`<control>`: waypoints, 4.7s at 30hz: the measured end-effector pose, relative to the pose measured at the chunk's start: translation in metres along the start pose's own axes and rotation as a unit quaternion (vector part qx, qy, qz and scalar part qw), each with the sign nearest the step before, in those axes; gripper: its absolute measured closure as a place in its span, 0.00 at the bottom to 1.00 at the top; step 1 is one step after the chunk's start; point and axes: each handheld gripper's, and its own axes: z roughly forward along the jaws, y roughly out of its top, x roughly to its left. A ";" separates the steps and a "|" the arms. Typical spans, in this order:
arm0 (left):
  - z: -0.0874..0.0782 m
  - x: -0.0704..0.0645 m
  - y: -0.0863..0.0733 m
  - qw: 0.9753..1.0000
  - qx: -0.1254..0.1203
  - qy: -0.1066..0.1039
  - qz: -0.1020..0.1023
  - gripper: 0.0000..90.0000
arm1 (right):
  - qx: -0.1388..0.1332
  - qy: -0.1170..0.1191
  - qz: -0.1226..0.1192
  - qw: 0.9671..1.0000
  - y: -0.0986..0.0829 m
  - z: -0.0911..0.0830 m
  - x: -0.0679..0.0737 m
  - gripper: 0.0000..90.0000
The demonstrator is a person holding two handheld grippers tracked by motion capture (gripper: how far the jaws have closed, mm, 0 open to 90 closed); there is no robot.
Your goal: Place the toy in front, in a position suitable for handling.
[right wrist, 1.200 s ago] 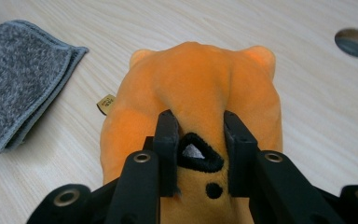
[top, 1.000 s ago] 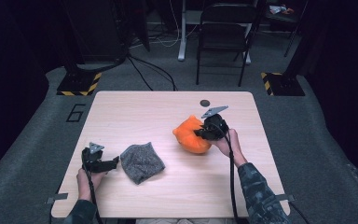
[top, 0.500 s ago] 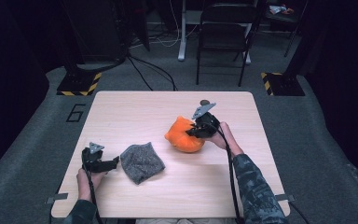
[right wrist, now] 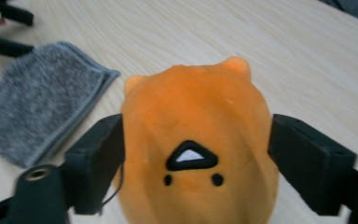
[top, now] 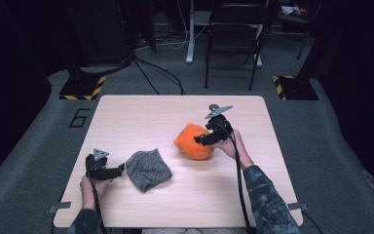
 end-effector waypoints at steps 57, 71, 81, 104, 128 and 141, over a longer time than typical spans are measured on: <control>-0.002 0.004 0.000 1.000 -0.002 -0.001 -0.012 0.13 | -0.046 -0.036 0.003 0.998 -0.011 -0.017 -0.005 0.19; -0.032 -0.038 0.027 0.997 -0.057 -0.045 0.025 0.13 | -0.043 -0.088 0.063 0.993 -0.085 -0.083 0.003 0.15; -0.009 -0.078 0.027 0.992 0.020 -0.093 0.087 0.17 | -0.017 -0.115 0.095 0.989 -0.145 -0.120 0.004 0.16; -0.036 -0.078 0.023 0.980 -0.007 -0.172 0.099 0.84 | -0.003 -0.136 0.114 0.984 -0.154 -0.120 -0.016 0.16; -0.028 -0.206 0.044 0.928 -0.013 -0.310 0.207 0.84 | 0.009 -0.142 0.124 0.982 -0.159 -0.118 -0.023 0.16; 0.016 -0.246 0.042 0.915 0.044 -0.320 0.239 0.65 | 0.026 -0.144 0.125 0.981 -0.163 -0.115 -0.021 0.16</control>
